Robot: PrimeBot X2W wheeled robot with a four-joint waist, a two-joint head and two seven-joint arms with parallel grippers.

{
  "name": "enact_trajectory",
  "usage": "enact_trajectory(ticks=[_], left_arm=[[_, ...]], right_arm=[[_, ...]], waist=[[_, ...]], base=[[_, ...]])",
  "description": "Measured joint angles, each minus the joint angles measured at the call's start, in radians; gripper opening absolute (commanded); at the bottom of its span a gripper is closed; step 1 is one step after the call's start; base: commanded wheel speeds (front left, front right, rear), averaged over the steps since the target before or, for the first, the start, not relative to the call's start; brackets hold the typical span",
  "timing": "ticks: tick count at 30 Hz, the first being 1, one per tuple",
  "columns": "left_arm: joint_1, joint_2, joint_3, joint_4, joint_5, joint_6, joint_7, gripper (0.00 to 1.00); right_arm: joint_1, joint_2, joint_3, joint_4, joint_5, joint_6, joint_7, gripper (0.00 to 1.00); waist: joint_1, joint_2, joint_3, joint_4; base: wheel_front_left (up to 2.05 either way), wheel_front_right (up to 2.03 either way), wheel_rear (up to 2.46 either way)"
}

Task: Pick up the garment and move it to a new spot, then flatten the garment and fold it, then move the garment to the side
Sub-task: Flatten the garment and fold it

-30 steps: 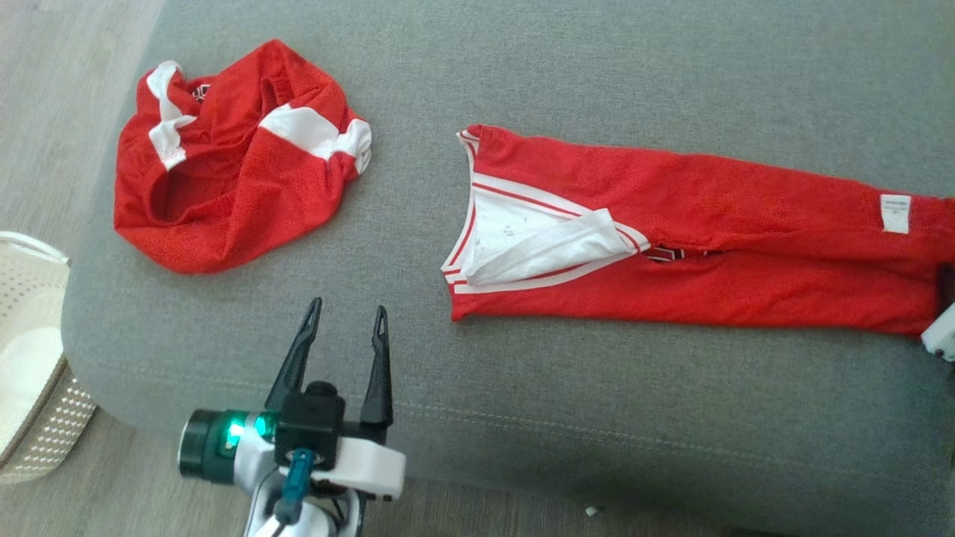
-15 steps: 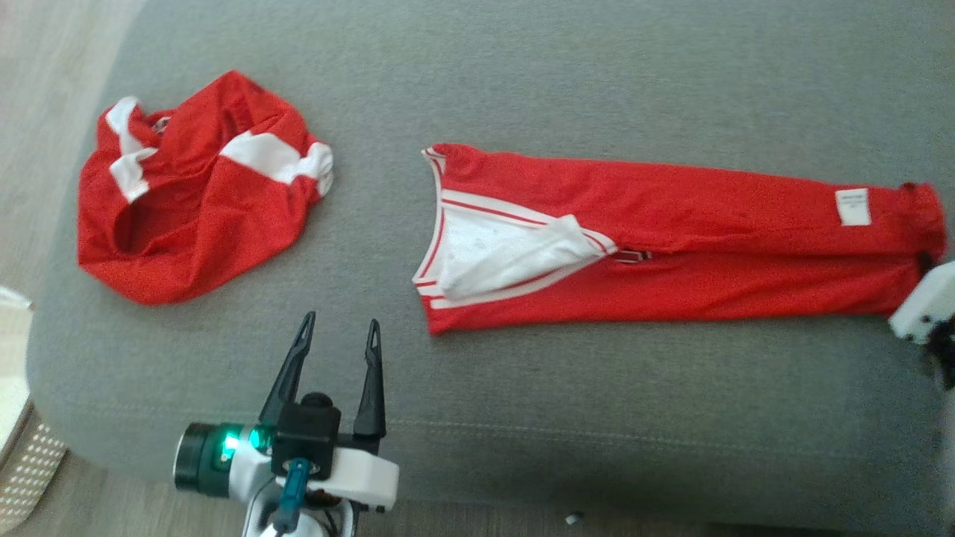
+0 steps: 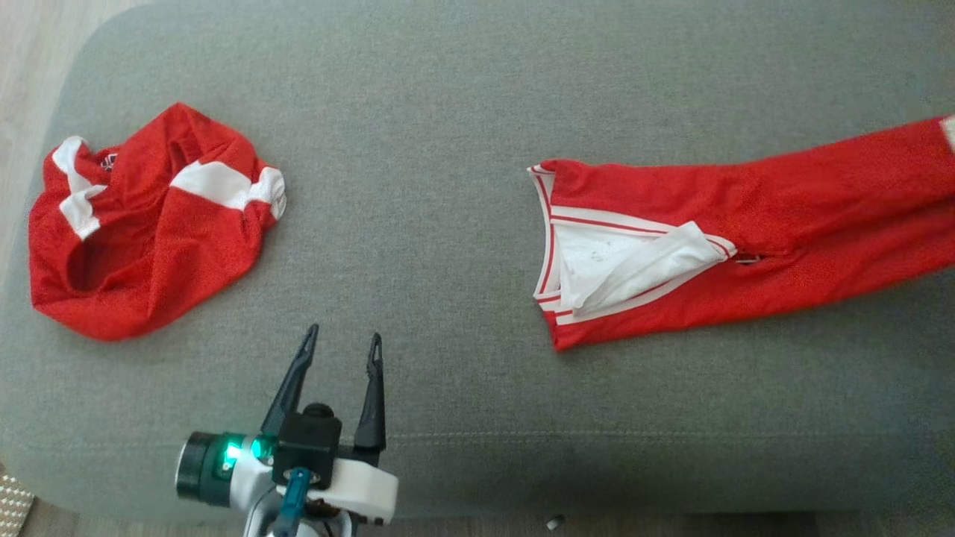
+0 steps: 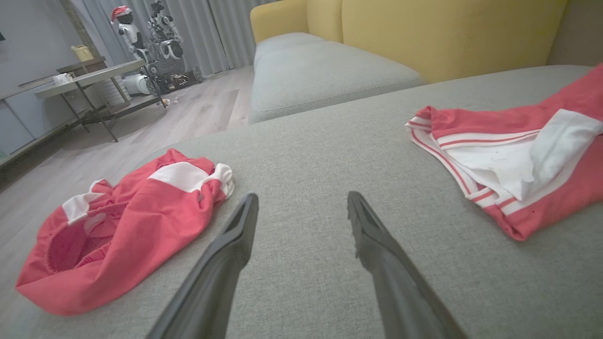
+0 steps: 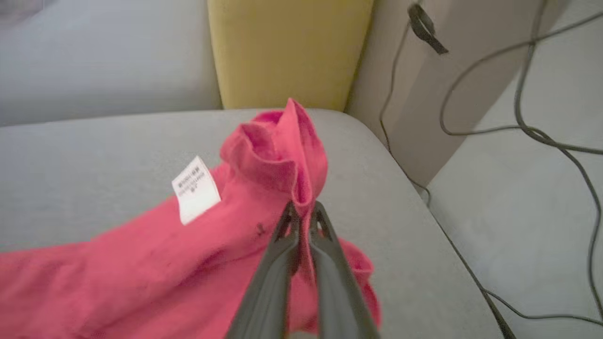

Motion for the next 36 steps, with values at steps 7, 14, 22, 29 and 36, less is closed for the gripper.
enact_trajectory(ticks=[7,14,22,29,36], left_arm=[[0.001,-0.015,0.003,0.026,0.003,-0.031,0.0,1.0],[0.001,-0.022,0.024,0.032,0.01,-0.041,0.0,1.0],[0.001,-0.039,0.02,0.05,0.024,-0.067,0.0,1.0],[0.001,-0.057,0.018,0.051,0.027,-0.078,0.0,1.0],[0.0,-0.066,0.021,0.059,0.028,-0.091,0.0,1.0]], right_arm=[[0.12,0.16,0.166,-0.304,0.245,0.0,0.16,0.0],[0.201,0.276,0.248,-0.382,0.358,0.0,0.192,0.0],[0.199,0.367,0.334,-0.276,0.367,0.0,0.151,0.0],[0.188,0.385,0.36,-0.159,0.344,0.0,0.109,0.0],[0.114,0.389,0.361,0.005,0.29,0.0,0.03,0.4]], waist=[[0.0,0.0,-0.022,0.009],[0.0,0.0,-0.036,0.048],[0.0,0.0,-0.048,0.107],[0.0,0.0,-0.049,0.15],[0.0,0.0,-0.038,0.177]], base=[[0.0,0.0,0.0],[0.0,0.0,0.0],[0.0,0.0,0.0],[0.0,0.0,0.0],[0.0,0.0,0.0]])
